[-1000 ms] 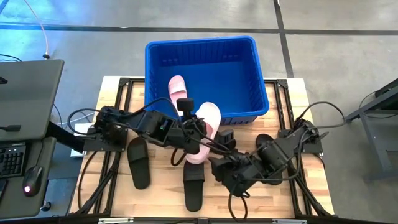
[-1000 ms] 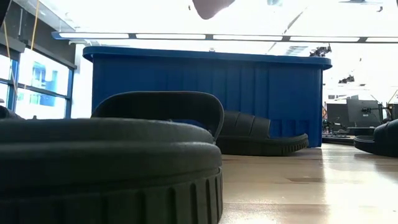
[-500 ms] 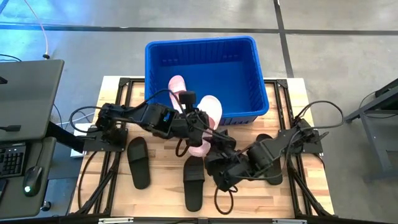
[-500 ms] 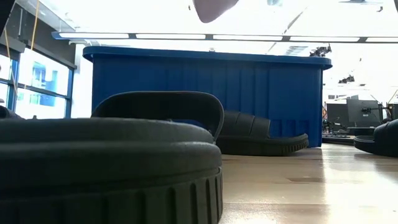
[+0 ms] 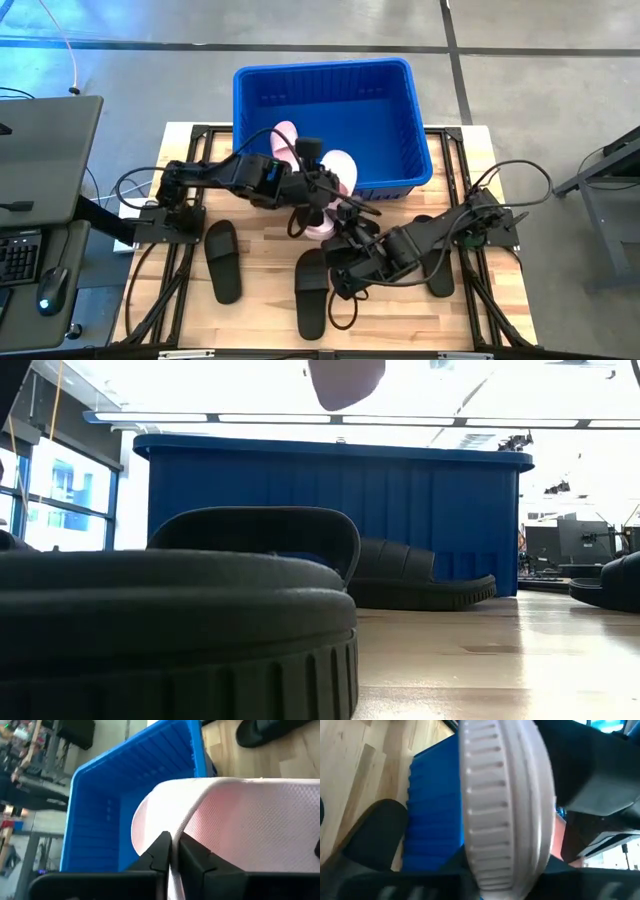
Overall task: Pick and place slides into bin
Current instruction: Put the pink slide into the blue container
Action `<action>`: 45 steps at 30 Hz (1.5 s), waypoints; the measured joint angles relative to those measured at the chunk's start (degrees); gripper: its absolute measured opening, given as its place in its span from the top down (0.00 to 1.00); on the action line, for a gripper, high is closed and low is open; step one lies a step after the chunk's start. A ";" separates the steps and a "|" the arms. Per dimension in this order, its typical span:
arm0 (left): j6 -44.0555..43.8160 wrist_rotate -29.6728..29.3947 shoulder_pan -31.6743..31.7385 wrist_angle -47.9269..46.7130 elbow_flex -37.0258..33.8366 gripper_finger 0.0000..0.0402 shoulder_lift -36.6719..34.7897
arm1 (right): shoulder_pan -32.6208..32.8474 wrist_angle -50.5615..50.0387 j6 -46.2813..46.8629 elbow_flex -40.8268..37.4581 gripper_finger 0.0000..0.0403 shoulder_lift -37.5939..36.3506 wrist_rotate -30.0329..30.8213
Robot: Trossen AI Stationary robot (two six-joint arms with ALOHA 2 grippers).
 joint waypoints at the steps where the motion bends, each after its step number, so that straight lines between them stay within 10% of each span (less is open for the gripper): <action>1: 0.68 0.56 0.08 -0.18 0.00 0.90 0.00 | -0.01 -0.19 0.43 0.01 0.91 0.00 -0.25; 12: 4.84 5.14 -0.49 -1.41 0.83 0.61 -2.86 | -2.88 -19.89 21.26 0.15 0.90 -0.03 0.81; 21: 4.82 5.20 -6.63 -1.39 0.87 0.58 -10.05 | -14.42 -15.33 6.17 -0.46 0.90 -1.82 4.77; 32: 5.02 3.76 -13.34 -1.43 0.90 0.66 -19.38 | -35.51 19.87 -26.74 -1.10 0.90 -2.12 -29.51; 41: 5.02 3.22 -13.72 -1.80 0.90 0.71 -22.54 | -48.33 38.54 -39.45 -10.83 0.90 -2.05 -55.78; 45: 5.02 2.74 -13.72 -1.85 0.90 0.71 -22.62 | -52.73 44.41 -39.49 -18.64 0.90 -2.03 -58.60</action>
